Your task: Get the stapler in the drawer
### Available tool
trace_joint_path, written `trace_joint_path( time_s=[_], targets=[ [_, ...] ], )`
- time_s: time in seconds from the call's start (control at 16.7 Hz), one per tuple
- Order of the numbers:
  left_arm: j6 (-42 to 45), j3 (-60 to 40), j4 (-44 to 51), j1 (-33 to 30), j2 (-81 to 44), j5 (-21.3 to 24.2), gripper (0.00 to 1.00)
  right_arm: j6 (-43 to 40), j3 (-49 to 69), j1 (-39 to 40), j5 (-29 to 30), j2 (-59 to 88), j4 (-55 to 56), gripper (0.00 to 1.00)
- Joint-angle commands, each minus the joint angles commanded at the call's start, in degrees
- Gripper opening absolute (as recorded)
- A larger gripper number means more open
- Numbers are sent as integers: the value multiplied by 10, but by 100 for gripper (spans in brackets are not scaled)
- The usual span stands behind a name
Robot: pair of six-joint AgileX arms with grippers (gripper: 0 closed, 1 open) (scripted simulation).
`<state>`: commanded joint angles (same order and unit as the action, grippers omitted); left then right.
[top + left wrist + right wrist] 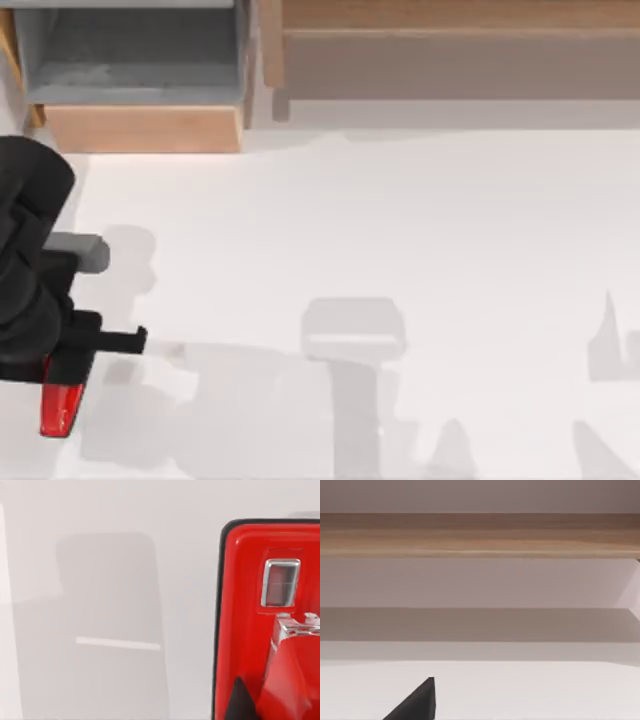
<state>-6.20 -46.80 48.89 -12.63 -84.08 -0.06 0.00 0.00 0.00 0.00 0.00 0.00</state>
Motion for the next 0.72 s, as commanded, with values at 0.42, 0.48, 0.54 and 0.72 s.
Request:
trace_joint_path(
  time_s=[0.42,0.48,0.54,0.72],
  targets=[
    [45,-225,39,67,-55,2,0,0,0,0,0,0,0,100],
    [52,-267,49,81,-73,2,0,0,0,0,0,0,0,100],
    [60,-311,61,96,-94,2,0,0,0,0,0,0,0,100],
    [85,-449,102,142,-167,3,0,0,0,0,0,0,0,100]
  ],
)
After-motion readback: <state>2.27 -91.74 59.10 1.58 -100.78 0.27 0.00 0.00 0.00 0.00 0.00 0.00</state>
